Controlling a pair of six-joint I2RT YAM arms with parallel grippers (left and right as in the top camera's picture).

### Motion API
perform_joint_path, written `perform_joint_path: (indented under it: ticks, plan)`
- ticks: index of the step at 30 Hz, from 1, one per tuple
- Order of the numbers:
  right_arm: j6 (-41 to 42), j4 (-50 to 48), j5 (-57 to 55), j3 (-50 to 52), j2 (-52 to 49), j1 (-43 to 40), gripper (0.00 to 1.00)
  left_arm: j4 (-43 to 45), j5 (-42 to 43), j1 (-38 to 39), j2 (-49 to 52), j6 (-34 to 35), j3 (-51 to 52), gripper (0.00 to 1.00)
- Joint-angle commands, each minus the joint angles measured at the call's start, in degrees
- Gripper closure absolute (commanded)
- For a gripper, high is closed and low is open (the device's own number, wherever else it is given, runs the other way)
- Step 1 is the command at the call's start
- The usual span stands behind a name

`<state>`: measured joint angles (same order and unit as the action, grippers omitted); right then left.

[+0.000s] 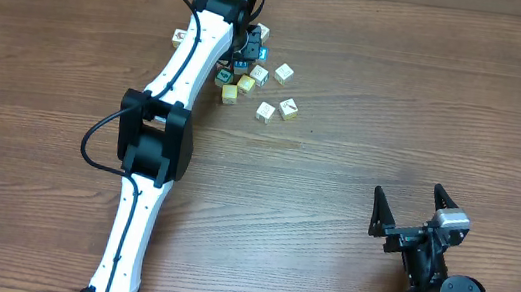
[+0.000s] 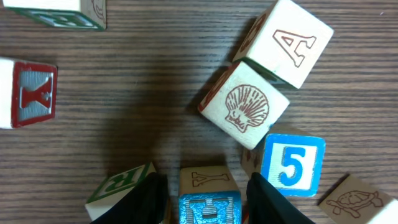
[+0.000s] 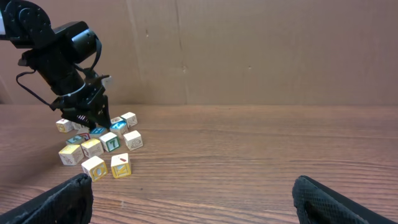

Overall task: Form a circle
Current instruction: 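Grasp the blue H block with the left gripper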

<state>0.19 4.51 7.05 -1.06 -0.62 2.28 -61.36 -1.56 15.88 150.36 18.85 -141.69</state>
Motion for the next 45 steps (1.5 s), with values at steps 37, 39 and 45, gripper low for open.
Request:
perform_joint_path:
  ticks: [37,39,45]
  plan:
    - [-0.1,-0.3,-0.4,0.6,0.5,-0.1,0.0,-3.3,0.1,0.3,1.0,1.3,1.0,0.72]
    - [0.0,-0.3,-0.4,0.6,0.5,-0.1,0.0,-3.1,0.1,0.3,1.0,1.3,1.0,0.72]
    - [0.0,-0.3,-0.4,0.6,0.5,-0.1,0.0,-2.7,0.1,0.3,0.8,1.3,-0.5,0.76]
